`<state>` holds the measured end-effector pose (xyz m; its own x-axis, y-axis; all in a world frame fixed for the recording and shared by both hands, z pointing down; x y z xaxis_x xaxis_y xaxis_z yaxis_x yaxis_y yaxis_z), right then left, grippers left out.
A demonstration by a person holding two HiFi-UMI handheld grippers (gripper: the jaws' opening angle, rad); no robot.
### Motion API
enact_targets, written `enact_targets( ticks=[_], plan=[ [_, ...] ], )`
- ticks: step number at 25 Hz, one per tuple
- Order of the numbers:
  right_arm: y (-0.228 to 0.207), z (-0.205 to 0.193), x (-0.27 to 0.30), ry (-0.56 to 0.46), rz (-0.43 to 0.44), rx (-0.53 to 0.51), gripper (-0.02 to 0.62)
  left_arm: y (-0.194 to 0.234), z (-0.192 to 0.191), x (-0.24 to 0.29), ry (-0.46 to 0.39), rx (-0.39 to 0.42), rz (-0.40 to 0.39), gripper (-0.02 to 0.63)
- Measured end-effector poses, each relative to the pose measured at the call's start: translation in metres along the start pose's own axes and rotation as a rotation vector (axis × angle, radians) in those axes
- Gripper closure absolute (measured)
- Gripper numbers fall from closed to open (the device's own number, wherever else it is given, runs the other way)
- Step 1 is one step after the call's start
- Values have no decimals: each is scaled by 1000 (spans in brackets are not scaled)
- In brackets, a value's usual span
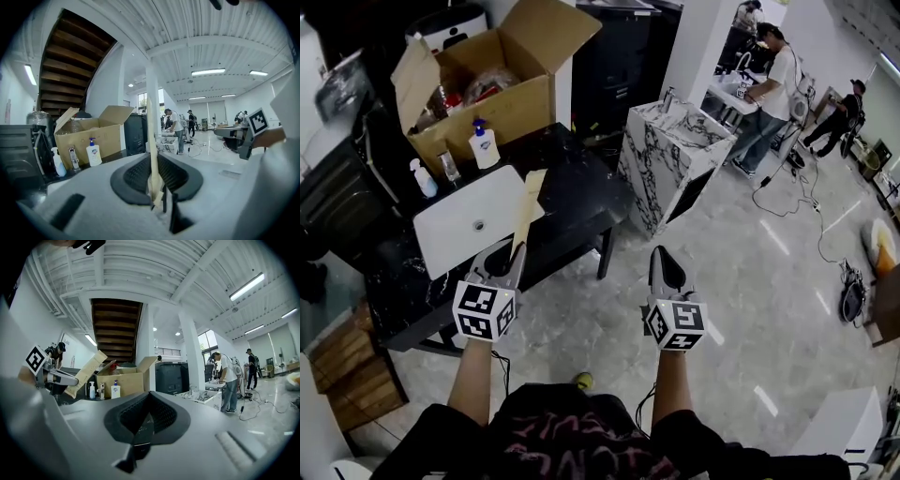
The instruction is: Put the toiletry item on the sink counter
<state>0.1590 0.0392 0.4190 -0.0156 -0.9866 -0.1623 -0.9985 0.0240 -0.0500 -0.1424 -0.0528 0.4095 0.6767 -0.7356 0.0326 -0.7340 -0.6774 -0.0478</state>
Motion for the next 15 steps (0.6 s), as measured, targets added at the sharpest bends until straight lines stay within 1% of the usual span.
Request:
enact_targets(
  ticks=[5,15],
  plan=[
    [-22,-3,22,-6,23,6,589,-5,2,26,2,7,21,554],
    [-44,-13,42,-8,31,13,589,-6,-4,55,8,4,31,554]
  ],
)
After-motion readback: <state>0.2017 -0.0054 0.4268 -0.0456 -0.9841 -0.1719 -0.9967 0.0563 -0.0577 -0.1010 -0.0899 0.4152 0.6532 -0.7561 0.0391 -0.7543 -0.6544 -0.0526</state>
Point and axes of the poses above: the fingertips, and each gripper's own axes: x forward along the fingers, y to its left, z out of its top, the point moved 6 cm from there along -x, backward along the fingers, and after that the axes turned 11 degrees about -y, right-handed, at the moved point
